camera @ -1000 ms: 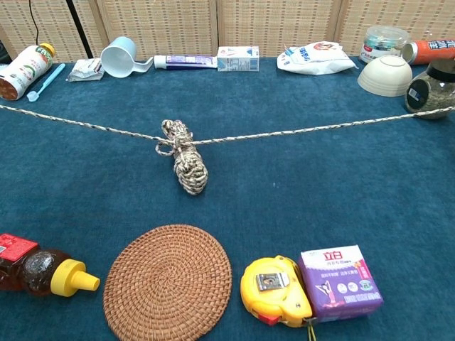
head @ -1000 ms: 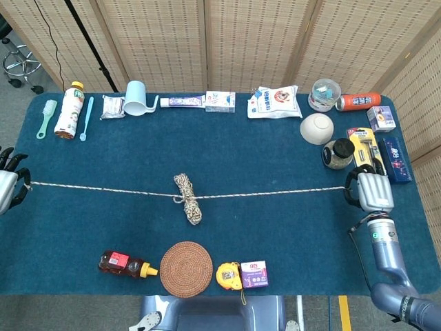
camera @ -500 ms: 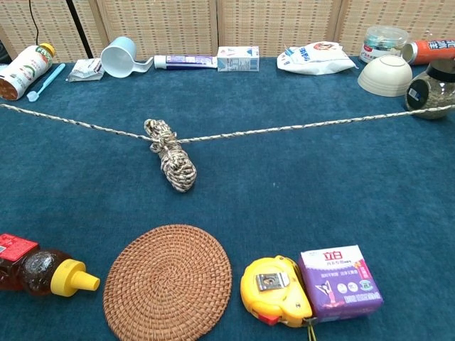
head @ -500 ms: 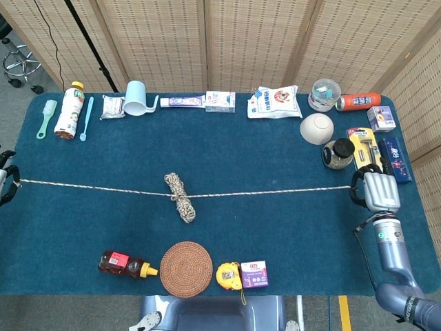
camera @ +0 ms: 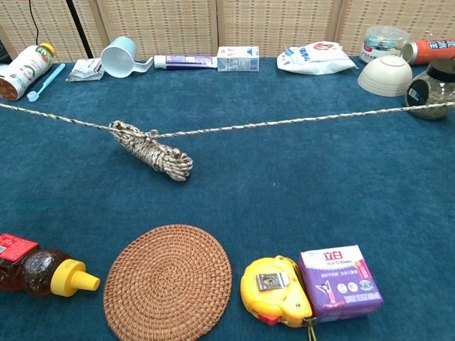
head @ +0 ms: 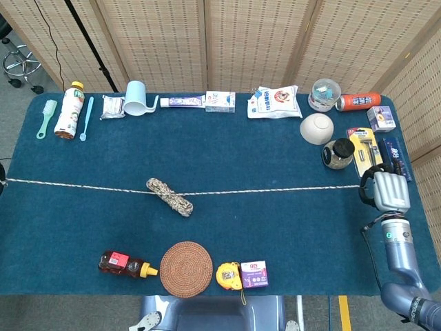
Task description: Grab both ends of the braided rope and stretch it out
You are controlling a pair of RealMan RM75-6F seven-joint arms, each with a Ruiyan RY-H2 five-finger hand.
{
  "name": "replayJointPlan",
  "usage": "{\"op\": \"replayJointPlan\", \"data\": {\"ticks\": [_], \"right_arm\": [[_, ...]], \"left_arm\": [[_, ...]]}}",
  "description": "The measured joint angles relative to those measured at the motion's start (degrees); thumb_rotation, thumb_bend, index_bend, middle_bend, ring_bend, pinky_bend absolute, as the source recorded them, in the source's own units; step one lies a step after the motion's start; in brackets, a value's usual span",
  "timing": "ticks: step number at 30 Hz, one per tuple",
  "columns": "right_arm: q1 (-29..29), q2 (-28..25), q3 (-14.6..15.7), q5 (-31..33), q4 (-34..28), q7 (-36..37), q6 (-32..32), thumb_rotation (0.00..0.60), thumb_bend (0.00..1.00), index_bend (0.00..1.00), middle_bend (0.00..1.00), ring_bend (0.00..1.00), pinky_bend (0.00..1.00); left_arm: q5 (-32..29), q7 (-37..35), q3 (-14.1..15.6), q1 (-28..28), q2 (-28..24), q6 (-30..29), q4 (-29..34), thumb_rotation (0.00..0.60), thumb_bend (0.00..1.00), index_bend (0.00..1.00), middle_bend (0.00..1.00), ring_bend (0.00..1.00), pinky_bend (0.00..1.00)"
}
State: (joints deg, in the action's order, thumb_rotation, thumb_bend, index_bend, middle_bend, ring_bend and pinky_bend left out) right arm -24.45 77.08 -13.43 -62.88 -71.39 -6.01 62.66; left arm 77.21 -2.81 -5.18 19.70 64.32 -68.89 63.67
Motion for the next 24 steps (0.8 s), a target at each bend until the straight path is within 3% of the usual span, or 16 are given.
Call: {"op": "replayJointPlan", "data": {"ticks": [24], "right_arm": [[0.3, 0.6, -0.7, 1.9, 3.6, 0.5, -1.4, 0.6, 0.51, 0.68, 0.4, 0.23, 0.0]], "left_arm": [[-0.2, -0.5, -0.3, -0.8, 0.1, 0.8, -1.0, 0.6, 0.39, 0.72, 0.23, 0.08, 0.0]]}}
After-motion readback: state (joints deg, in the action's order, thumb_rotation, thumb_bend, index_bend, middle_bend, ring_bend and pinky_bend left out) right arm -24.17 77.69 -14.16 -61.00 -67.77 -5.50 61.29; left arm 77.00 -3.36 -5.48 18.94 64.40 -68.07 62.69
